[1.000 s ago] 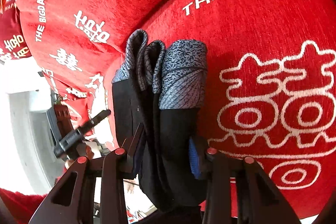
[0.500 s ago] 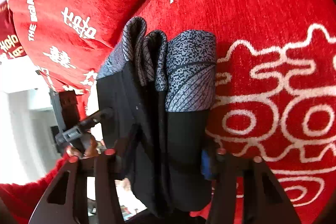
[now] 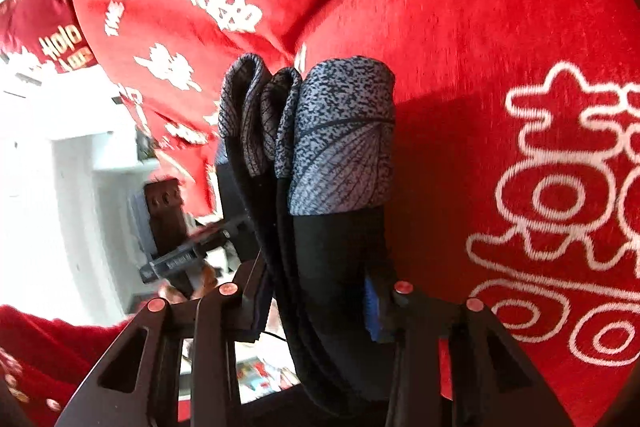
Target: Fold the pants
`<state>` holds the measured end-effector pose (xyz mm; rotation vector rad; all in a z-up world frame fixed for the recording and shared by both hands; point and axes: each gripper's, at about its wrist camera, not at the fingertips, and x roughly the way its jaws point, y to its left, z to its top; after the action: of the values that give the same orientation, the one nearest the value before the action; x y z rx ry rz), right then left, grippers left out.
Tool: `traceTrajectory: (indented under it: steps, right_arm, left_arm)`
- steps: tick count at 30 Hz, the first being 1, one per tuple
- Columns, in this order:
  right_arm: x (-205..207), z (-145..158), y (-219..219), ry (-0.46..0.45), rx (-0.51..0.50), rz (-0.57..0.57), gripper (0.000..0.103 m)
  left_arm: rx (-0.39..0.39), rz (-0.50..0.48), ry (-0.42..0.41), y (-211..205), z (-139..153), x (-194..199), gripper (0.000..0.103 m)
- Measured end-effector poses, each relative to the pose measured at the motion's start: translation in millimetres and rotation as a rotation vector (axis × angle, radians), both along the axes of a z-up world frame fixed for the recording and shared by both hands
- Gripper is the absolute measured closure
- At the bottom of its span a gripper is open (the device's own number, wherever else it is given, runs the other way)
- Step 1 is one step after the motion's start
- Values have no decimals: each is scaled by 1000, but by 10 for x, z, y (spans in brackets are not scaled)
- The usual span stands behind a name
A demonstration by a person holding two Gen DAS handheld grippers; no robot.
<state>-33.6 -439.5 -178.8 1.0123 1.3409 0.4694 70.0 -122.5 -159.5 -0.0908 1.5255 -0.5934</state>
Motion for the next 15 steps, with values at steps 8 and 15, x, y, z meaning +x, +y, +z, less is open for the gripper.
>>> traceTrajectory:
  steps: [8, 15]
  right_arm:
    - [88, -112, 177, 15, -368, 15, 33]
    - [35, 20, 279, 43, -487, -19, 28]
  left_arm:
    - [104, 70, -99, 42, -219, 0, 0]
    - [166, 36, -125, -47, -121, -3, 0]
